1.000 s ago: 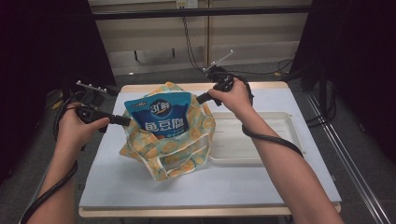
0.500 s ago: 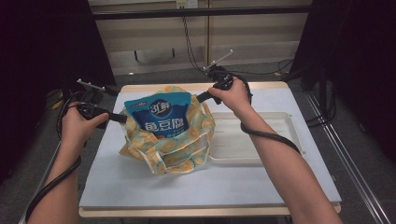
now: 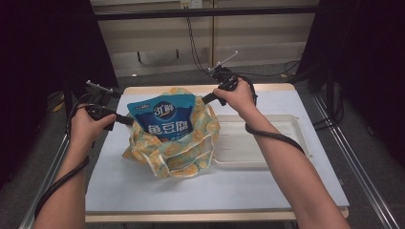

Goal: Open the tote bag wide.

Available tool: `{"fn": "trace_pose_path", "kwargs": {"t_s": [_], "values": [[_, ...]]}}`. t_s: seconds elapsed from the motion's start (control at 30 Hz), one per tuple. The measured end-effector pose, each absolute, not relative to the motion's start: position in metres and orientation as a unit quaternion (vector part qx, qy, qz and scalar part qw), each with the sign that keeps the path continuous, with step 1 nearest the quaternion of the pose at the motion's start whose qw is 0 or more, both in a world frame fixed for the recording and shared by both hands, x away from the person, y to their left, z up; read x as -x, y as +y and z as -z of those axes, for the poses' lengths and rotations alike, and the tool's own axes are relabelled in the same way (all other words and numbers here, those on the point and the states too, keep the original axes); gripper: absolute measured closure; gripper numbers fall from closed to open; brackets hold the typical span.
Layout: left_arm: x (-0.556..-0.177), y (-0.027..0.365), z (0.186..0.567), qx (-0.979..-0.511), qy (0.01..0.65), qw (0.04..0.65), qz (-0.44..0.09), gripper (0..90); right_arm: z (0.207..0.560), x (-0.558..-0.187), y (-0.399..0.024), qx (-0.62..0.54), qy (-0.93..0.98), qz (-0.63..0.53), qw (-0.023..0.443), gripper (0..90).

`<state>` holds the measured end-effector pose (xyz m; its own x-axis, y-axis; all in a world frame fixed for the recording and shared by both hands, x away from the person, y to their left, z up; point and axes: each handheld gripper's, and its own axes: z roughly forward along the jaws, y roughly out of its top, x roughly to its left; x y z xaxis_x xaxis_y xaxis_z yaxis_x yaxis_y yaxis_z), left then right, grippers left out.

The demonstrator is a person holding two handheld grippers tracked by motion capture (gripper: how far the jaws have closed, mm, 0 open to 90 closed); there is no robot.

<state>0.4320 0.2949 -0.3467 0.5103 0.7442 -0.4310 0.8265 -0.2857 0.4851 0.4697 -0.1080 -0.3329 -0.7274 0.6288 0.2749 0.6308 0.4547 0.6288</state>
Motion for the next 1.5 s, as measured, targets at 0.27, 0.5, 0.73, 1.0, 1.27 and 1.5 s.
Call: {"fn": "trace_pose_path", "kwargs": {"t_s": [0.27,0.5,0.73,1.0,1.27,1.5], "values": [[-0.439,0.299,0.356,-0.789,0.508,0.339,0.067,89.3,0.338,-0.475,-0.108,0.385,-0.848,0.364,0.007,90.0],[-0.442,0.304,0.365,-0.786,0.519,0.327,0.074,89.3,0.346,-0.483,-0.104,0.382,-0.851,0.360,0.007,90.0],[-0.446,0.309,0.378,-0.785,0.530,0.309,0.081,89.5,0.357,-0.490,-0.099,0.387,-0.855,0.346,0.010,90.0],[-0.447,0.311,0.387,-0.776,0.543,0.310,0.089,89.6,0.370,-0.499,-0.094,0.394,-0.858,0.329,0.010,90.0],[-0.443,0.314,0.390,-0.774,0.538,0.321,0.094,86.5,0.372,-0.497,-0.090,0.391,-0.862,0.323,-0.003,81.4],[-0.433,0.319,0.382,-0.776,0.529,0.332,0.084,70.8,0.363,-0.489,-0.094,0.387,-0.862,0.327,-0.011,78.5]]}}
